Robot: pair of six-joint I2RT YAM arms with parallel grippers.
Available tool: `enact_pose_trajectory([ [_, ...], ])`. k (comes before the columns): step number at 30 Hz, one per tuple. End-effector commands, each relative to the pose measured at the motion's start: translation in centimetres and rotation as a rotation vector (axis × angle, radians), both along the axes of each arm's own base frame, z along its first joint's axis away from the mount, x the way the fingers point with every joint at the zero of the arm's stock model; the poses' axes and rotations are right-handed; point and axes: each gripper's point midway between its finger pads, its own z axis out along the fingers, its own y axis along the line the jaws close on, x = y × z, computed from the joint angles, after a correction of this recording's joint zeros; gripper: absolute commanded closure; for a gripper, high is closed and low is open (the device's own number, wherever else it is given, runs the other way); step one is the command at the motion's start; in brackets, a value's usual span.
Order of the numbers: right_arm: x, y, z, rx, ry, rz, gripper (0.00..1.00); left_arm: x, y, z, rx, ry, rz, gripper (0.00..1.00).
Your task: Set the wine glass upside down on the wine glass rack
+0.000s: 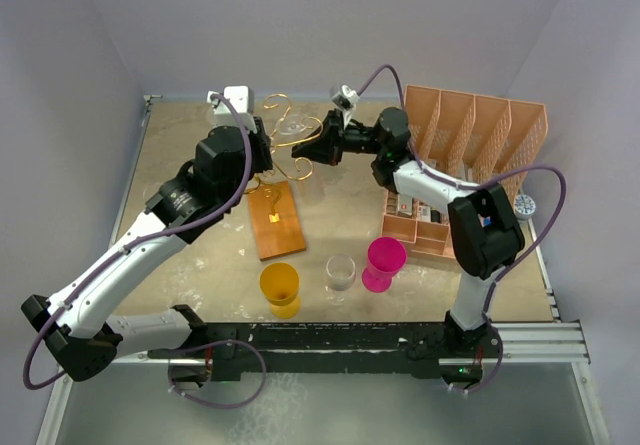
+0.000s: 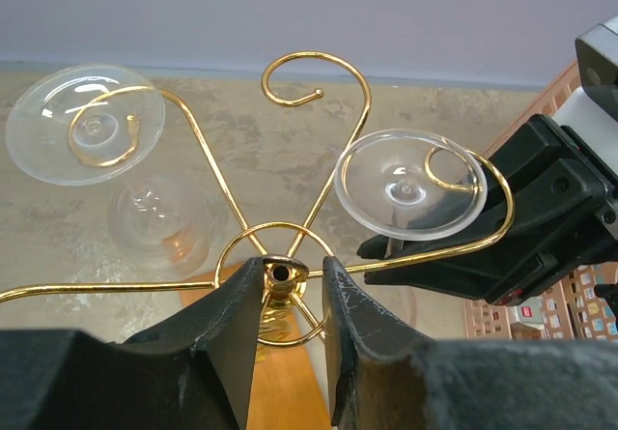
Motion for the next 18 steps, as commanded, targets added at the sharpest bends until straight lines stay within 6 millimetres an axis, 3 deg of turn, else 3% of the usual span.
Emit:
enact_pose_trajectory([
  [1,-1.8,-0.6,4.8,0.106,-0.099,-0.023,1.00,0.1,0.3,0.3,-0.015,-0.012,0.026,0.73],
  [11,-2.6,-2.3,6.5,0.147,-0.114,-0.131,1.00,-0.2,0.6,0.7,-0.024,-0.017,0.027,0.73],
  [18,-0.1,-3.2,6.6,0.196,-0.056,-0.304,1.00,-0.6,0.6,1.6,-0.044,-0.037,0.011,0.73],
])
